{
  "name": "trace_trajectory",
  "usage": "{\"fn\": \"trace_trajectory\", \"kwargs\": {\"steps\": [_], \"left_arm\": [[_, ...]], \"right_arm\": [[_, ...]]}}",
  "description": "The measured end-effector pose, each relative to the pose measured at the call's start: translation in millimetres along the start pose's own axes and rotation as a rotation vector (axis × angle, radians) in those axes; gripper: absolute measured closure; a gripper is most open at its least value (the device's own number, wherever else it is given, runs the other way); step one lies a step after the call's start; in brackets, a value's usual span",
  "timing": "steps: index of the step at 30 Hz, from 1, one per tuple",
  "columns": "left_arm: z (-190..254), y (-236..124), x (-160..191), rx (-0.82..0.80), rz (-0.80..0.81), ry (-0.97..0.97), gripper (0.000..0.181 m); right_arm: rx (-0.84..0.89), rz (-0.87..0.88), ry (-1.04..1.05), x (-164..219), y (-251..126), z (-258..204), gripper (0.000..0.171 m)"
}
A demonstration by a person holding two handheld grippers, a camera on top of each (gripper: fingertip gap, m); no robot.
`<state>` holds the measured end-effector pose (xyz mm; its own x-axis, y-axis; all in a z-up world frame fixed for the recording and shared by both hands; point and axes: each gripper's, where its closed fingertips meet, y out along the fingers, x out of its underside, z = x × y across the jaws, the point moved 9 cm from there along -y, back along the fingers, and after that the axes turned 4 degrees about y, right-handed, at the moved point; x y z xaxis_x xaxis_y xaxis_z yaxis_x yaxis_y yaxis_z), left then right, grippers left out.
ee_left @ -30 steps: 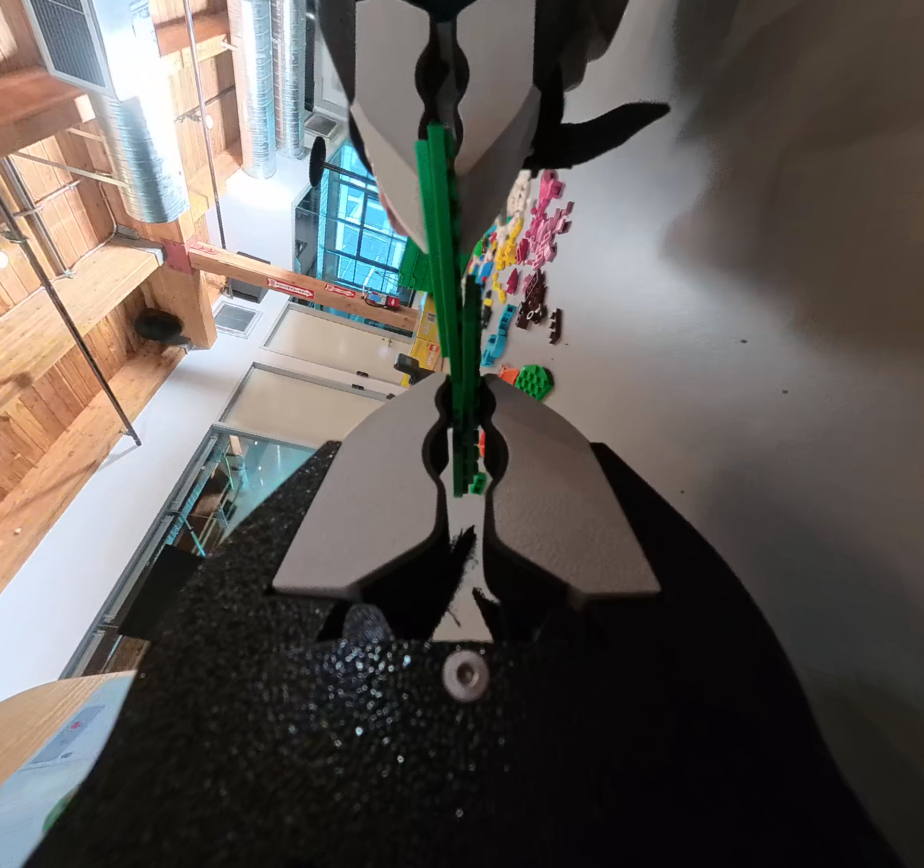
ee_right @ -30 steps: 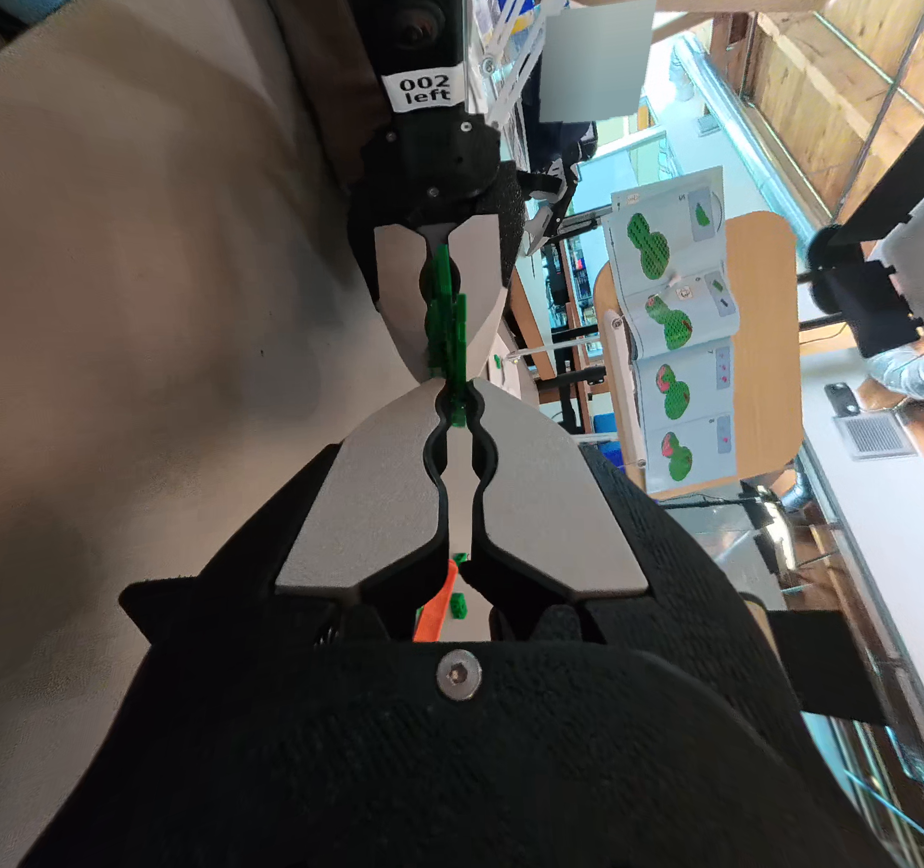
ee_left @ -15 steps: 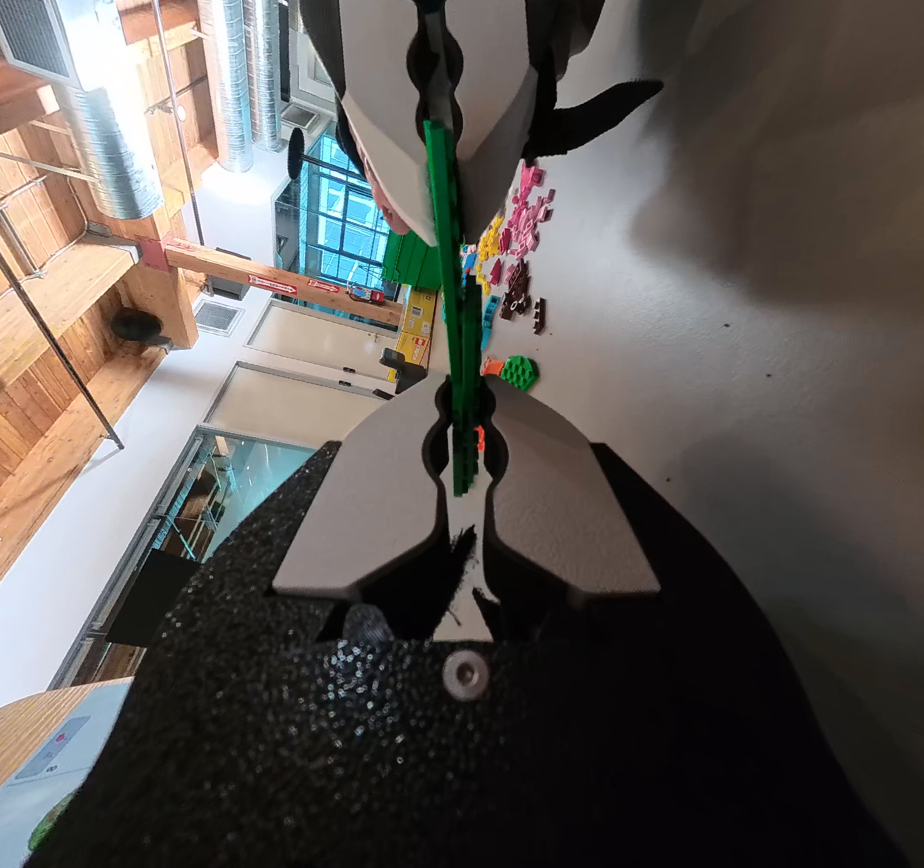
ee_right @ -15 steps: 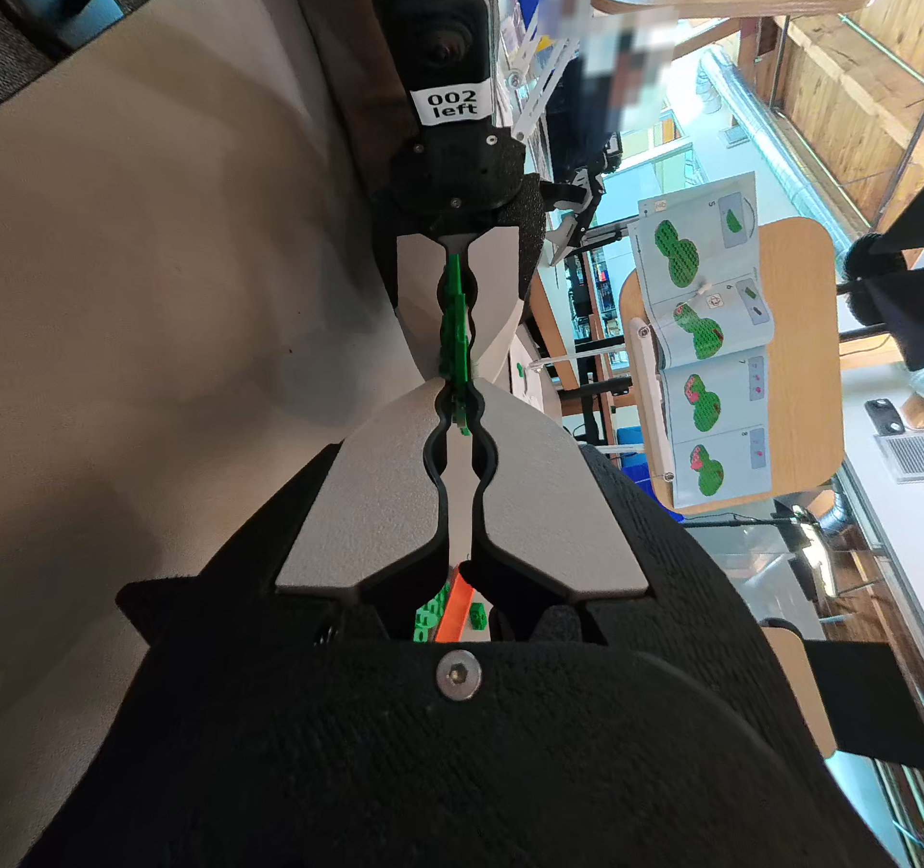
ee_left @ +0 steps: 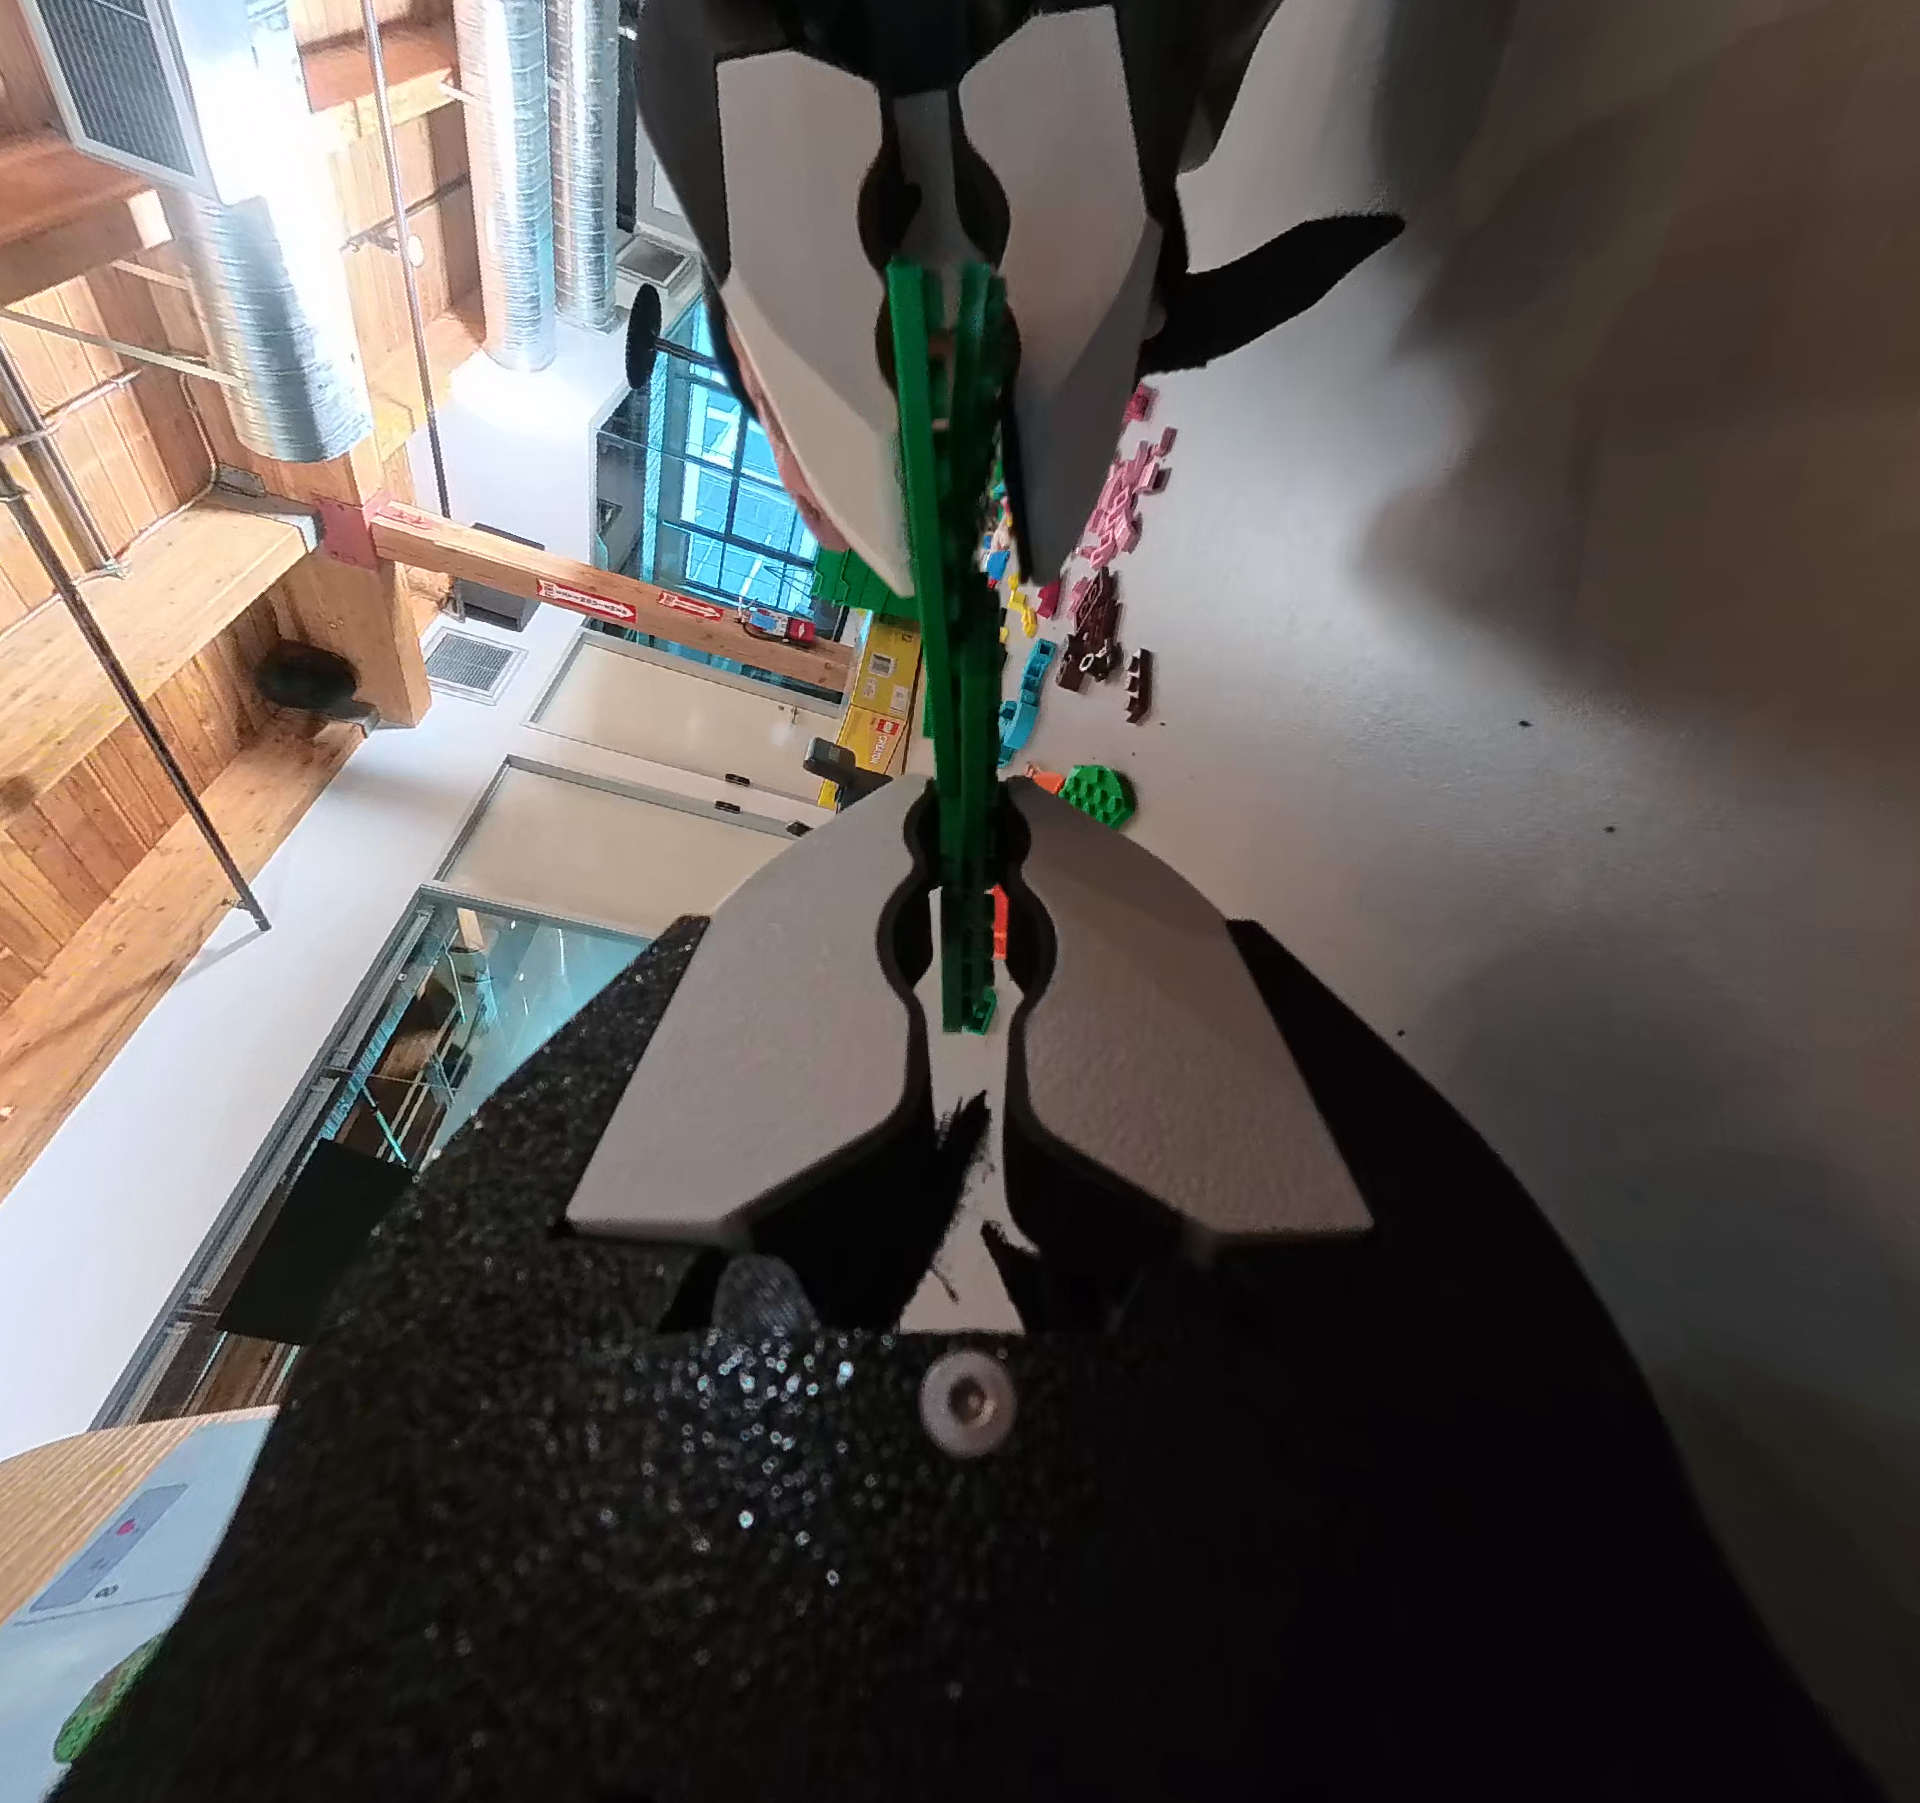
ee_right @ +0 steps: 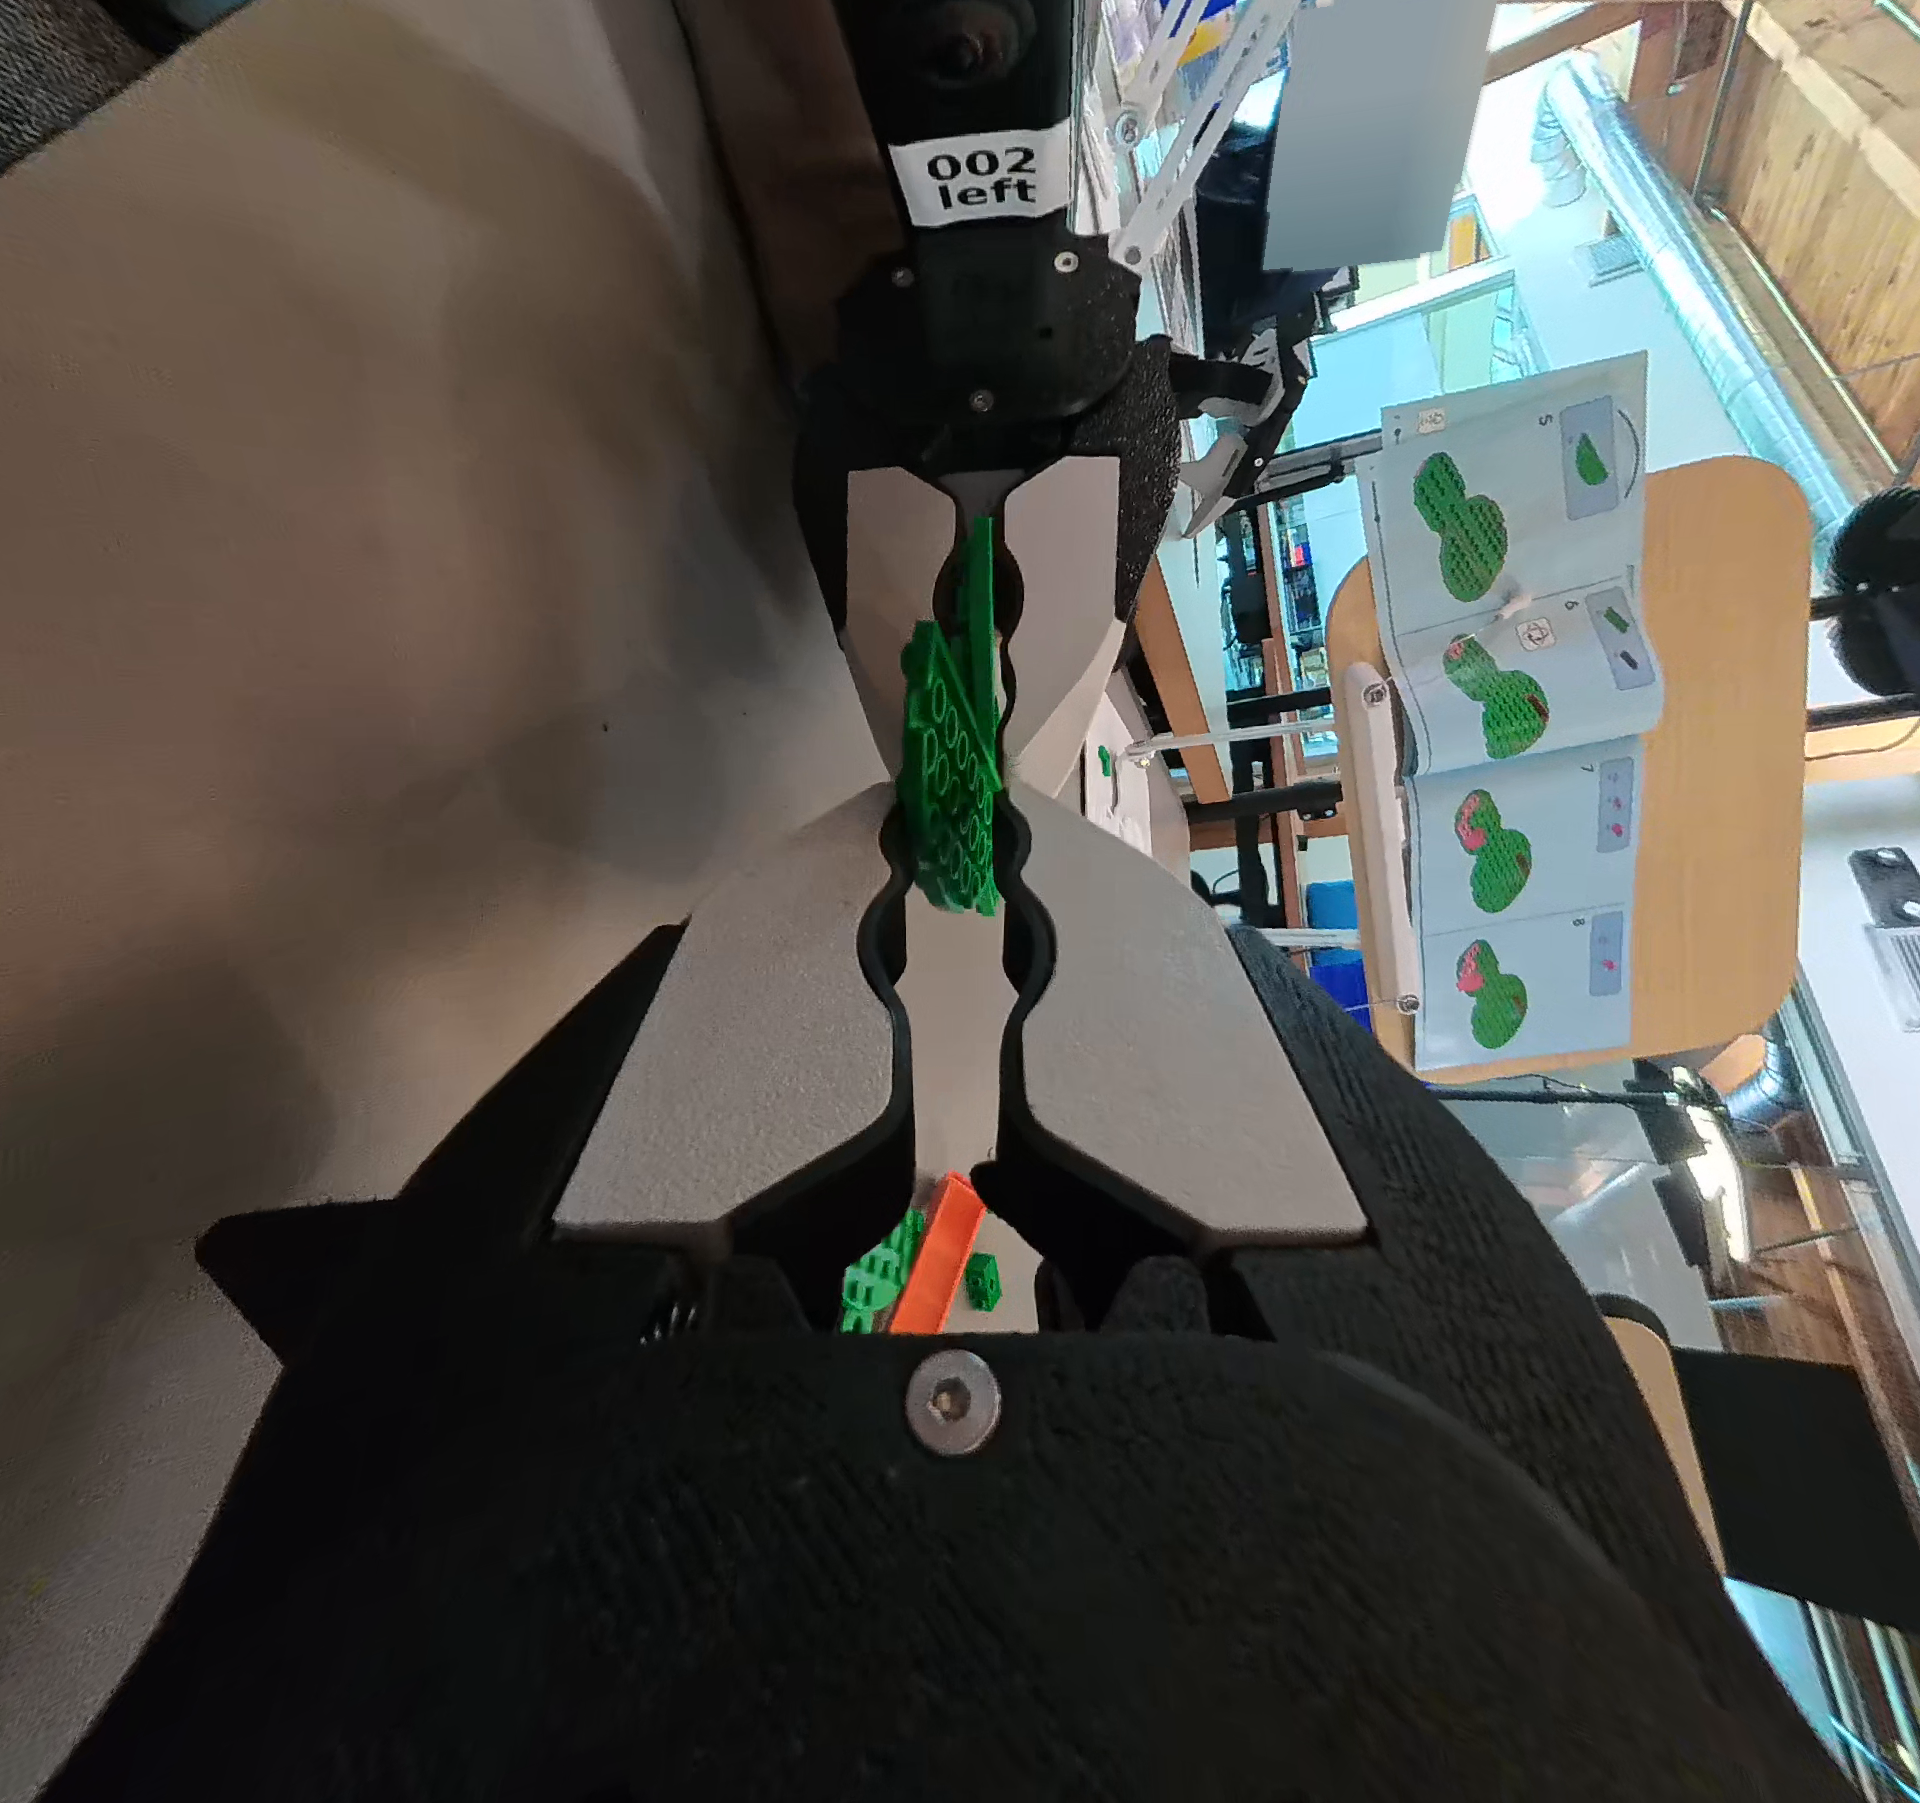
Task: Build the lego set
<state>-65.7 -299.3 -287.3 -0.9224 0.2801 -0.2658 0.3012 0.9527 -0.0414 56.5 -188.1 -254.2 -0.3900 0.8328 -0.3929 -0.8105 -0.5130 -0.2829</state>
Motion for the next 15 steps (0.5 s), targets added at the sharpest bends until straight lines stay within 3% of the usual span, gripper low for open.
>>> {"fn": "trace_trajectory", "kwargs": {"steps": [15], "left_arm": [[2.5,1.3,-5.1,0.019,0.013,-0.003,0.173]], "right_arm": [[0.02,-0.103,-0.065,-3.1,11.9,-2.6,0.161]]}}
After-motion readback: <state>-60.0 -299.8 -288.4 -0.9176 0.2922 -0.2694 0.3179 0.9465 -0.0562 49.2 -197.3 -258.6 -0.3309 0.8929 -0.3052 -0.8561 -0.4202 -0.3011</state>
